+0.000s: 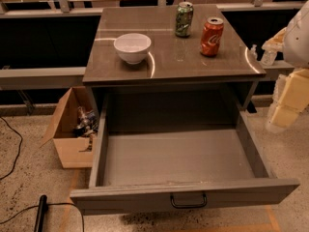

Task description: Close top drawer

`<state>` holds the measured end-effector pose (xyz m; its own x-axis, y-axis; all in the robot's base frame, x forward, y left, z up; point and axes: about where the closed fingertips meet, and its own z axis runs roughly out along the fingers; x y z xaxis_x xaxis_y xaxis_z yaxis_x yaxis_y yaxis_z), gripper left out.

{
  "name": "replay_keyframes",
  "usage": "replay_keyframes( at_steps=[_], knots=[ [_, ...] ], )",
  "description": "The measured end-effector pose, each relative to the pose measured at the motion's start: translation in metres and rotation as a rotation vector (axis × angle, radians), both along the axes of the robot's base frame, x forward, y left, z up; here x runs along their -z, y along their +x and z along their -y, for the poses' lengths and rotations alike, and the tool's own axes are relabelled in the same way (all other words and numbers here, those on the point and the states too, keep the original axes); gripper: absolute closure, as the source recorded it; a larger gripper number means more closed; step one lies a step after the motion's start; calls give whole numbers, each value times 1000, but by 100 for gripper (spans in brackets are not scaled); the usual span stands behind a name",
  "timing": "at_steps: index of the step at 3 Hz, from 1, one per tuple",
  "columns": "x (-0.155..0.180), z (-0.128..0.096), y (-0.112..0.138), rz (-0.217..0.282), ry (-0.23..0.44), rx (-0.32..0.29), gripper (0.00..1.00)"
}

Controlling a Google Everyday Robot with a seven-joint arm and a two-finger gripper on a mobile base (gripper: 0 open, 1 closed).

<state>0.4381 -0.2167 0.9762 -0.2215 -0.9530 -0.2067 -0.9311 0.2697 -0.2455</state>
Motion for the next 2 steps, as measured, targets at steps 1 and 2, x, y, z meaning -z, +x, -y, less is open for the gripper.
replay_keyframes(
  at_steps=[1,2],
  knots=[
    [0,0,0,0,0,0,0],
    [11,-1,3,25,9,14,0]
  ],
)
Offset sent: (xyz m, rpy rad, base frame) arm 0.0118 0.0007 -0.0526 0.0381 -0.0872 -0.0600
